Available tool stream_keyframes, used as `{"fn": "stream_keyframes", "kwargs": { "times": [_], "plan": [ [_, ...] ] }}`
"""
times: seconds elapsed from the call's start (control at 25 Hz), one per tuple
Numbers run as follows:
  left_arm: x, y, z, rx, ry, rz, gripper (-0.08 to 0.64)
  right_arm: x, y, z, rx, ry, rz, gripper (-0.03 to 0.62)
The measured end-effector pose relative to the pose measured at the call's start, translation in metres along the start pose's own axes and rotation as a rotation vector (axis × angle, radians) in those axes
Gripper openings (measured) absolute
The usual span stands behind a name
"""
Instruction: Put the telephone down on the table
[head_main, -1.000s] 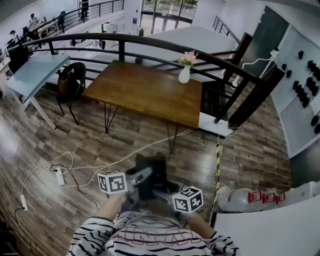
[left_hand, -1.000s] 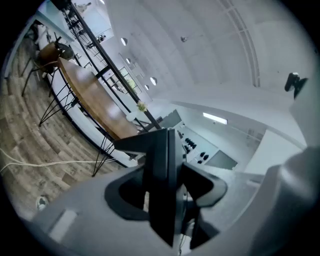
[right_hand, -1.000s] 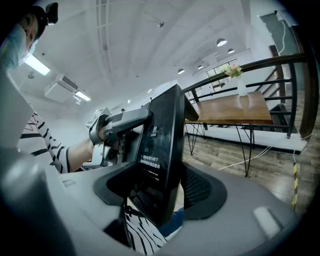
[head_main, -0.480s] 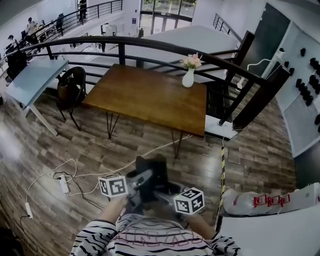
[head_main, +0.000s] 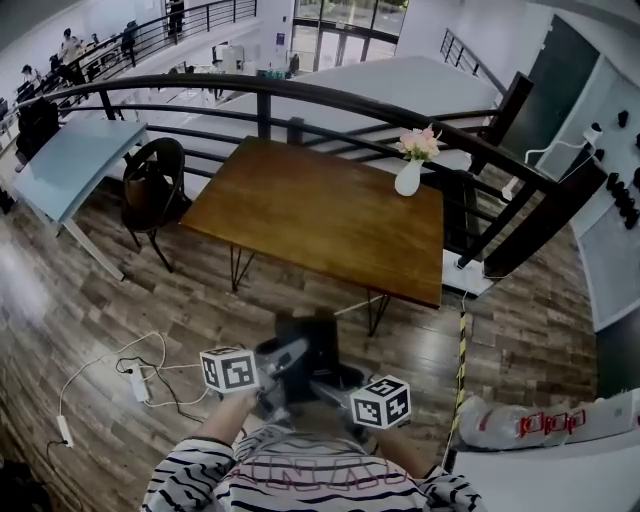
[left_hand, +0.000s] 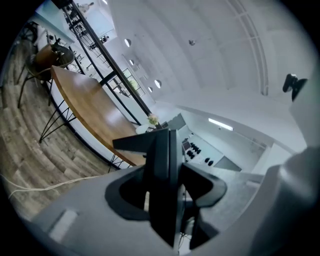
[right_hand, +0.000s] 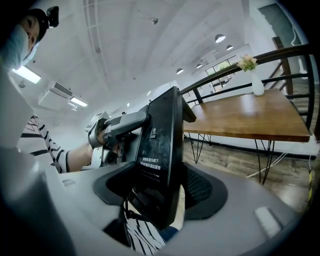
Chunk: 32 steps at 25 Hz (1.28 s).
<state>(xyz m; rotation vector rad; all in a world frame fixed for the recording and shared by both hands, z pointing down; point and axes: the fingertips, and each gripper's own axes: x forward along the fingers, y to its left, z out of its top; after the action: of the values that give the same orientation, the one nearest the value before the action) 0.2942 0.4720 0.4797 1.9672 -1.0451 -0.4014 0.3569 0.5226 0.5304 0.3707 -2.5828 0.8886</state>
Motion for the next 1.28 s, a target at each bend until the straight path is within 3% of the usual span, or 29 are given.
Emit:
{"fn": "stream_keyframes", "kwargs": {
  "times": [0.24,0.56,1.28],
  "plan": [
    [-0.015,0.054,0.072,-0.002,-0.009,0.015,0.209,0.076,-0.004,0.050,-0.001,0.007,0.017,0.288],
    [-0.011,0.097,0.128,-0.018,-0.025,0.030,0.209,0.129,-0.021,0.093,0.001,0.029,0.026,0.290],
    [0.098,0.202,0.281,-0.028,-0.092,0.070,0.206,0.227,-0.152,0.239,-0.032,0.074,0.087,0.290]
  ]
}}
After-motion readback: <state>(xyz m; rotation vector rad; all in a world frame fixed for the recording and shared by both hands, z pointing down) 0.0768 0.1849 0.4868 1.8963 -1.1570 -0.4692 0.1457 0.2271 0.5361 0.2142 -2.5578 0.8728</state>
